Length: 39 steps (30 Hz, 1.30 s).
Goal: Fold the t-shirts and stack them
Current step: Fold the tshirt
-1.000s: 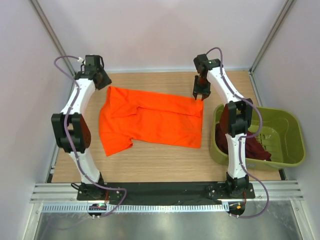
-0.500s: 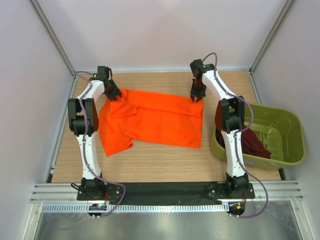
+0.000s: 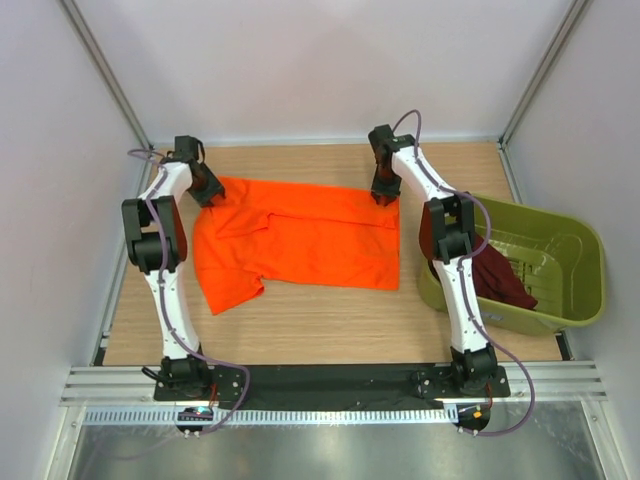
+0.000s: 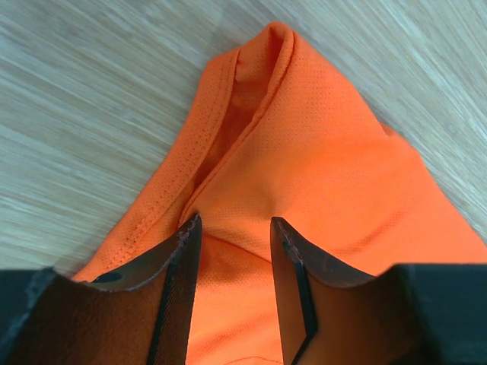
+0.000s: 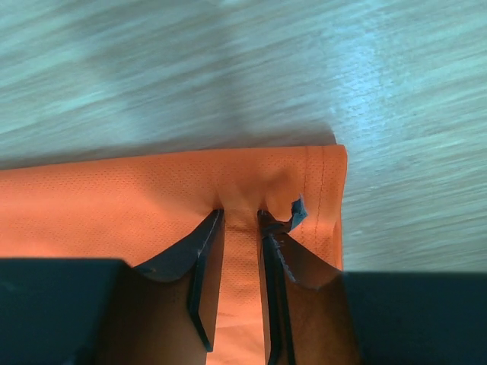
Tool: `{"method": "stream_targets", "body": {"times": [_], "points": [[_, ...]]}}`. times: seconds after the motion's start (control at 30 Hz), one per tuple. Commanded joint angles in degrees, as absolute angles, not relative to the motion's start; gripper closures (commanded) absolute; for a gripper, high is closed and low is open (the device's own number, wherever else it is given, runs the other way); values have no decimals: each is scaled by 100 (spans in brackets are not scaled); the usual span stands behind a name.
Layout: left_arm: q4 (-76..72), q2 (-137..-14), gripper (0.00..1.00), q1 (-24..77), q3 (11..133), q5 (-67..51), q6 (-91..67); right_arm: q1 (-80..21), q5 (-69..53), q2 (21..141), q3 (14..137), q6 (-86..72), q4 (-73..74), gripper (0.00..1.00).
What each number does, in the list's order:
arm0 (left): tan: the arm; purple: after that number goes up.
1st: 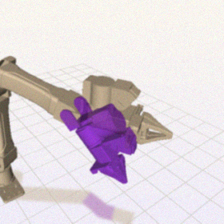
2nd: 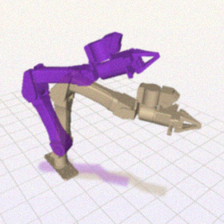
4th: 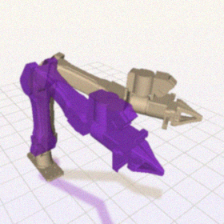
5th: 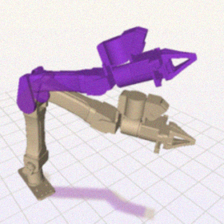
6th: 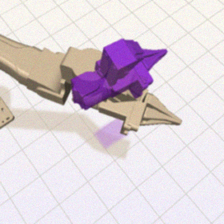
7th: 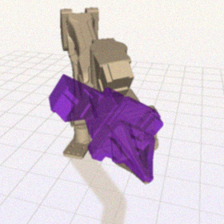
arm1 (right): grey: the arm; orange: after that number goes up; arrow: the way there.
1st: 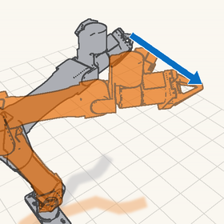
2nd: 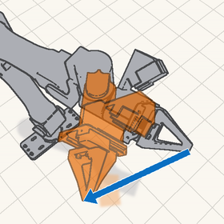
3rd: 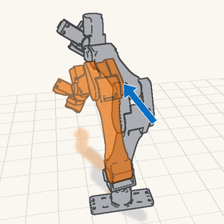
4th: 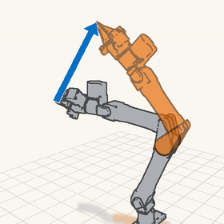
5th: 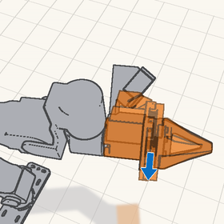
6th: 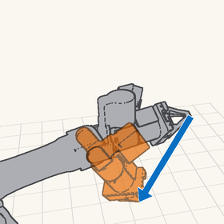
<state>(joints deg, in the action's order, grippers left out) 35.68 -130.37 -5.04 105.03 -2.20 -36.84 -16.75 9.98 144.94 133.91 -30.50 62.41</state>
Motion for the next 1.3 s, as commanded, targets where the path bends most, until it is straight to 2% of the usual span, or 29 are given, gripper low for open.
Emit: {"method": "stream_targets", "body": {"times": [0.0, 0.2, 0.4, 0.6, 0.8, 1.03, 1.13, 1.27], "points": [[3788, -12622, 56, -668, 10389, -315, -3516, -1846, 1406, 14704, 13623, -3076, 6161, 68], [3595, -12243, 54, -685, 10748, -720, -3603, -2056, 1634, 14432, 13588, -2927, 6161, 64], [3410, -12646, 60, -677, 11644, -861, -3709, -2100, 1696, 14116, 13772, -2865, 6231, 57], [3305, -13095, 76, -694, 11751, -905, -4008, -2197, 1722, 14036, 14080, -2637, 6354, 55], [3261, -13289, 84, -703, 11637, -791, -4096, -2215, 1793, 14001, 14045, -2567, 6311, 67], [3348, -13596, 89, -808, 11715, -449, -4184, -2197, 1855, 14317, 14071, -2567, 6118, 91], [3515, -13807, 89, -870, 11944, -334, -4105, -2197, 1793, 14502, 14080, -2575, 5994, 96], [3639, -14027, 89, -1011, 11997, -378, -4201, -2206, 1740, 14704, 14071, -2724, 5898, 96]]}}
